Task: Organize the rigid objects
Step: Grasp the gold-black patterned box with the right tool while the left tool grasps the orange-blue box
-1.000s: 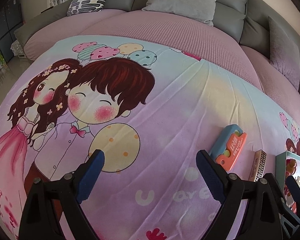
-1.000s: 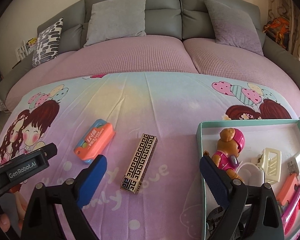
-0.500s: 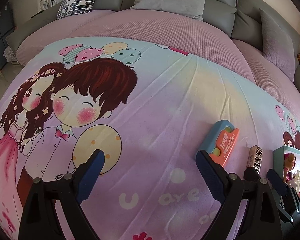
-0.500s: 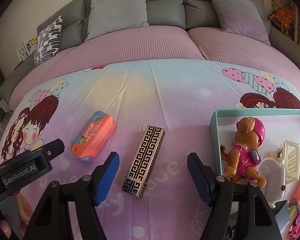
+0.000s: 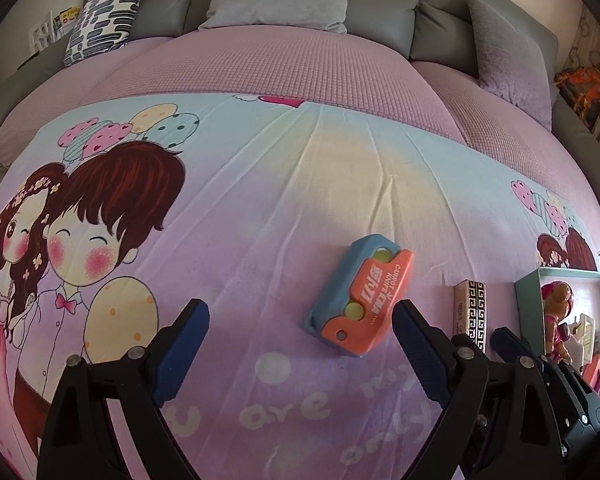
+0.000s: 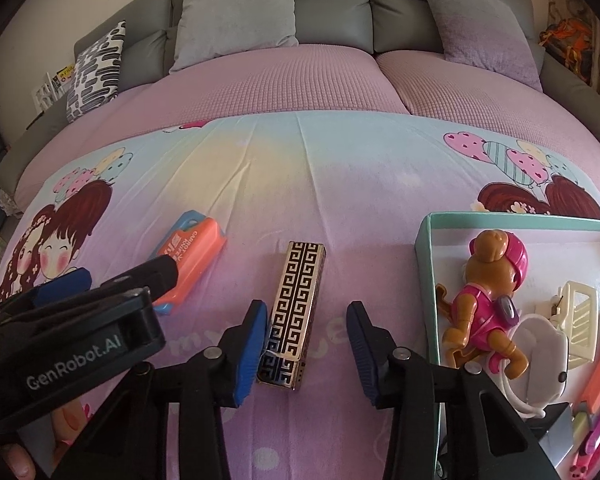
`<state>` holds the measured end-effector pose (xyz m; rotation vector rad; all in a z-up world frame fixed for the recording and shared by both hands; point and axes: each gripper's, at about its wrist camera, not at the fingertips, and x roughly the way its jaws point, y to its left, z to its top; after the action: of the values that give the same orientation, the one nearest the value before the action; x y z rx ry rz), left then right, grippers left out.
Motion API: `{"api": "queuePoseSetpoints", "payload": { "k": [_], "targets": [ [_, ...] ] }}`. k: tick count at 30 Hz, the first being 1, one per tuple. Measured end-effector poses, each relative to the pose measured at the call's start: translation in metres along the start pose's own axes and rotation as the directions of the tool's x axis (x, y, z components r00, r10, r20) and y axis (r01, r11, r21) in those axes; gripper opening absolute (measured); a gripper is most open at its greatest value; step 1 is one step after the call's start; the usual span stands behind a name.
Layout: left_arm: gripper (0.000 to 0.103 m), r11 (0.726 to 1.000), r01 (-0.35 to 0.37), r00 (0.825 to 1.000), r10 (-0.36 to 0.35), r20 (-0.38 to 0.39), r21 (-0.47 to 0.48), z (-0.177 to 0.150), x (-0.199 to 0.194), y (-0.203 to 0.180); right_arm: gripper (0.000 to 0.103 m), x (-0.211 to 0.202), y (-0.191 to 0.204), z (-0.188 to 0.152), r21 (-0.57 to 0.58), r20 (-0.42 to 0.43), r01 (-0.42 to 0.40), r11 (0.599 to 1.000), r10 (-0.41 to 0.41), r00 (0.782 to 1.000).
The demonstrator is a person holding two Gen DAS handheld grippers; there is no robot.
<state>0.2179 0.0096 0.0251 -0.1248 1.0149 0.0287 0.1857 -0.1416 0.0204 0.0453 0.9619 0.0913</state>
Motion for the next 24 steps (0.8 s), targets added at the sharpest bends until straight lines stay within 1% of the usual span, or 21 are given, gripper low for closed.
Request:
{"api": "queuePoseSetpoints", "payload": {
  "k": [3, 5, 6, 8, 14, 19, 21, 22, 23, 24],
  "targets": [
    [0.093, 1.0, 0.003, 1.0, -0.003, 0.004, 0.015, 0.002, 0.006, -0.007, 0.041, -0.001, -0.003, 0.0, 0.006, -0.008, 0.005, 1.0, -0.005, 1.0],
    [0.093, 1.0, -0.013, 1.0, 0.013, 0.006, 0.014, 0.003, 0.009, -0.01, 0.041, -0.001, -0.006, 0.0, 0.012, -0.015, 0.005, 1.0, -0.005, 1.0],
    [0.093, 1.0, -0.018, 1.0, 0.018, 0.01, 0.015, 0.003, 0.01, -0.01, 0.039, -0.001, -0.008, -0.001, 0.015, -0.018, 0.005, 1.0, -0.005, 1.0],
    [0.093, 1.0, -0.01, 1.0, 0.01, 0.019, 0.013, 0.004, 0.011, -0.011, 0.039, 0.0, -0.007, -0.001, 0.008, -0.02, 0.014, 1.0, -0.014, 1.0],
    [0.091, 0.999, -0.012, 1.0, 0.012, 0.004, 0.043, 0.001, 0.019, -0.019, 0.039, 0.002, -0.003, -0.002, -0.03, -0.021, 0.042, 0.999, -0.042, 0.999],
    [0.079, 0.998, 0.0, 1.0, 0.001, -0.009, 0.057, 0.001, 0.02, -0.022, 0.039, 0.004, 0.0, -0.003, -0.053, -0.022, 0.058, 0.997, -0.059, 0.998],
    [0.065, 0.998, 0.015, 1.0, -0.015, -0.007, 0.054, 0.001, 0.019, -0.022, 0.038, 0.004, 0.002, -0.003, -0.061, -0.023, 0.062, 0.996, -0.064, 0.998],
    [0.062, 0.998, 0.024, 1.0, -0.024, -0.005, 0.052, 0.001, 0.018, -0.023, 0.038, 0.005, 0.001, -0.003, -0.062, -0.023, 0.061, 0.996, -0.063, 0.998],
    [0.055, 0.998, 0.034, 0.999, -0.034, -0.005, 0.052, 0.001, 0.017, -0.023, 0.037, 0.004, 0.001, -0.003, -0.06, -0.024, 0.058, 0.996, -0.06, 0.998],
    [0.052, 0.998, 0.042, 0.999, -0.041, -0.006, 0.053, 0.001, 0.017, -0.024, 0.036, 0.004, 0.0, -0.003, -0.057, -0.025, 0.055, 0.997, -0.057, 0.998]
  ]
}}
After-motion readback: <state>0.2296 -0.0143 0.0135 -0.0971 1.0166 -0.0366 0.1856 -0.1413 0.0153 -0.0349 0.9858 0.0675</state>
